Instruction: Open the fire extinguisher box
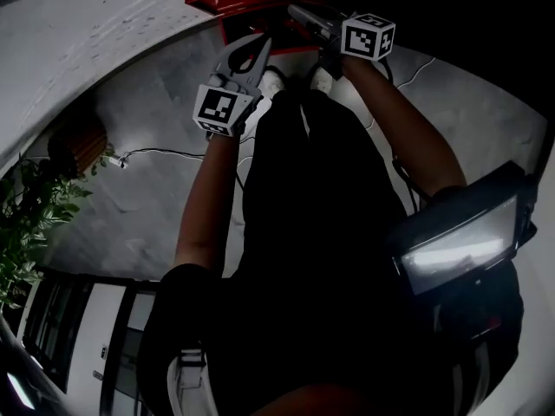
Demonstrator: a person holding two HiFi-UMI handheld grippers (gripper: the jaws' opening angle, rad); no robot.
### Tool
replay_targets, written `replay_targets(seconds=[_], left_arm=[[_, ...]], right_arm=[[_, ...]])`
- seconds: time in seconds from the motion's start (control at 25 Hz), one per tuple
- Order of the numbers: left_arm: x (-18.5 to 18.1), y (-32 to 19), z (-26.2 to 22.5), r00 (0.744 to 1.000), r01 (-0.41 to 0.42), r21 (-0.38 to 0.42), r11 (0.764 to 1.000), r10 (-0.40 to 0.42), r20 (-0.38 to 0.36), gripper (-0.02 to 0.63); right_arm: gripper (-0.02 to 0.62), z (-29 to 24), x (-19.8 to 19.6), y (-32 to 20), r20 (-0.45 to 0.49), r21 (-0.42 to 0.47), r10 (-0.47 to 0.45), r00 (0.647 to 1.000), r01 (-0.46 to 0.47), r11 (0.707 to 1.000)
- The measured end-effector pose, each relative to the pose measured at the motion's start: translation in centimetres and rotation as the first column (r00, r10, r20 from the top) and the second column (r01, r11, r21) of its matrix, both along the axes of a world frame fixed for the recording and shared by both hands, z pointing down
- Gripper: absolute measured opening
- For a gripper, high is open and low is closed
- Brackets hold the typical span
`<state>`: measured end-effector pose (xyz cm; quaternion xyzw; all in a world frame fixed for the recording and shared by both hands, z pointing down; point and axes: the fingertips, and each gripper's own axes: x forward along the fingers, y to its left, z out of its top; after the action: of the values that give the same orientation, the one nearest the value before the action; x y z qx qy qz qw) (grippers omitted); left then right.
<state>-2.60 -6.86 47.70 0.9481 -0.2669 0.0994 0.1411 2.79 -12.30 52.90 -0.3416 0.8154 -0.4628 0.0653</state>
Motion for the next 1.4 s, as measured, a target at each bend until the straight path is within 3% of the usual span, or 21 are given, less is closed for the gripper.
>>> replay_targets(seconds=[0.08,0.2,0.48,0.6,0.72,1.0,1.4], left_arm=[[-0.4,1.1,-1.6,1.0,-0.003,-0.014,1.0,0.003,-0.012,0.004],[-0.5,2.4,-4.4,0.999,-0.015,-0.001,1.0,0.015,-0.031,0.004],[-0.6,4.6,-14.3,0.996,-0.031,0.064,0.997,0.036,-0.079,0.005],[-0.6,5.3,-18.4,0.994,-0.033,0.099,0.995,0.043,-0.101,0.005],[-0.6,6.6,-21.7,0.991,-0.025,0.107,0.994,0.039,-0.129,0.004],[-1.2,7.5,-23.5,0.988,-0.058,0.145,0.988,0.077,-0.134,0.003],[-1.2,7.5,-24.2,0.987,-0.057,0.172,0.984,0.082,-0.14,0.003]], right_arm=[[0.014,-3.9,-1.5,1.8,-0.05,0.094,-0.082,0.995,0.086,0.992],[0.009,-8.4,-2.8,4.2,-0.157,0.214,-0.177,0.972,0.208,0.954],[0.009,-19.0,-3.6,9.0,-0.294,0.401,-0.234,0.927,0.341,0.85],[0.009,-24.2,-3.7,10.4,-0.32,0.483,-0.215,0.923,0.354,0.801],[0.009,-28.2,-3.1,11.7,-0.311,0.54,-0.169,0.935,0.32,0.779],[0.009,-30.7,-4.4,13.0,-0.343,0.631,-0.129,0.93,0.331,0.702],[0.009,-30.8,-5.4,13.0,-0.353,0.647,-0.147,0.924,0.354,0.675]])
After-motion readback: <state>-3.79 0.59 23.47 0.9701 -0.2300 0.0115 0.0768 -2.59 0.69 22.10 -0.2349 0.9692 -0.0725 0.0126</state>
